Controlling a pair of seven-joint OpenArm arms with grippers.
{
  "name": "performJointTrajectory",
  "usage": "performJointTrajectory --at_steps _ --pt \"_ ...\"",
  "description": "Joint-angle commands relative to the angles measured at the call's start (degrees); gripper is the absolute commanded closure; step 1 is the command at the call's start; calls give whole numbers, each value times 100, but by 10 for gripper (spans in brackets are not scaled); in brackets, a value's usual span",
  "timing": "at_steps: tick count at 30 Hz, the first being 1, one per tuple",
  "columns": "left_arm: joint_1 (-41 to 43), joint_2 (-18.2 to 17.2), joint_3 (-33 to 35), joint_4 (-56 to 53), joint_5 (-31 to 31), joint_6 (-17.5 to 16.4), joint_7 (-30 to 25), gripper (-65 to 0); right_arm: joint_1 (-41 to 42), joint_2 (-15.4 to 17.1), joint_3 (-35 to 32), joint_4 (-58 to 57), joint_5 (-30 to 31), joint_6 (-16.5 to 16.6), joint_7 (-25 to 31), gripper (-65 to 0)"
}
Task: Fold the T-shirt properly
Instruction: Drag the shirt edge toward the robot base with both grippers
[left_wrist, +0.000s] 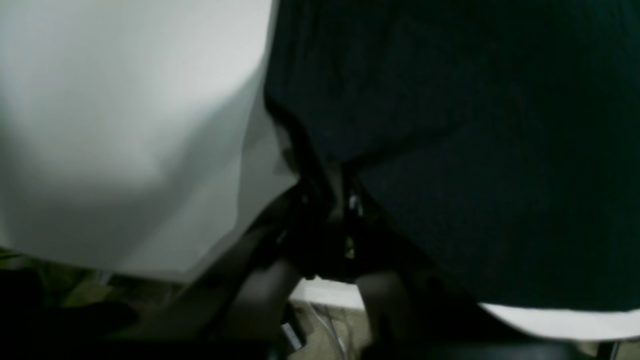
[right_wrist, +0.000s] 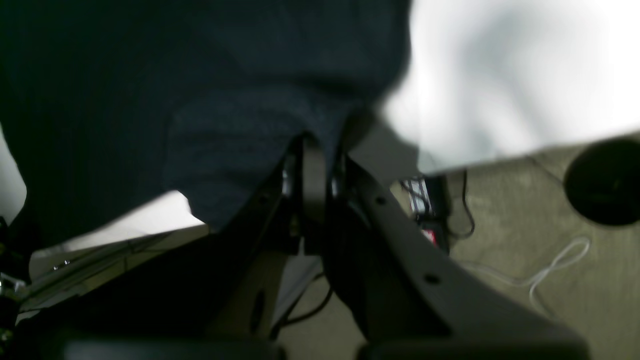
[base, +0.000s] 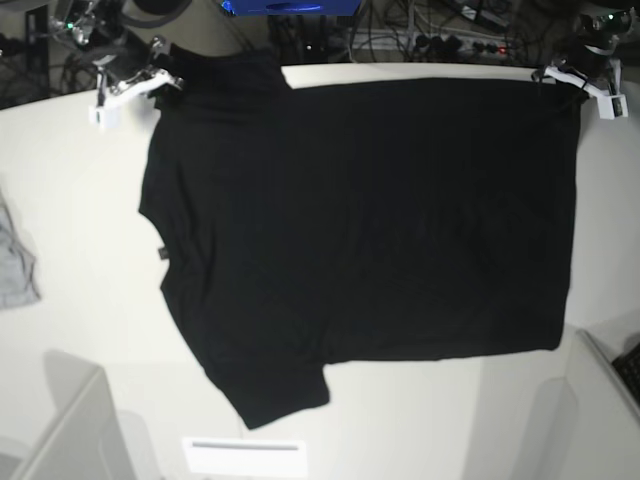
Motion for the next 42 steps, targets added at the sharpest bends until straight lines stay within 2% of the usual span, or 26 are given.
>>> performJointTrajectory --at_steps 1,5,10,12,15,22,24,26,29,33,42 --pt "63 -81 -53 234 -94 -11 -119 0 -5 15 -68 201 81 54 75 0" --pt "133 42 -44 709 -94 -11 -110 0 215 33 -437 350 81 19 75 0" --pt "72 86 -27 946 -121 6 -110 0 567 15 -516 350 81 1 31 0" --pt "-78 86 -35 911 -94 217 -57 0 751 24 -499 350 81 1 -136 0" --pt "-421 77 -79 885 -94 560 461 0 1076 33 -490 342 81 1 -391 0" --pt "-1036 77 -62 876 -85 587 998 0 1771 42 -490 227 46 -17 -646 0" --pt "-1177 77 -79 832 -41 587 1147 0 1956 59 -499 43 46 -210 -646 0" --pt "-1317 68 -79 762 222 587 1156 0 2131 59 -516 -239 46 -359 -646 0" --pt "-1590 112 -71 700 864 587 1165 0 2386 147 -516 -696 37 -359 -646 0" --pt "-1889 226 -79 595 1391 587 1174 0 2624 209 -516 -1091 37 -359 -620 0" --pt "-2152 253 -27 542 1550 587 1209 0 3028 270 -516 -1258 37 -386 -637 0"
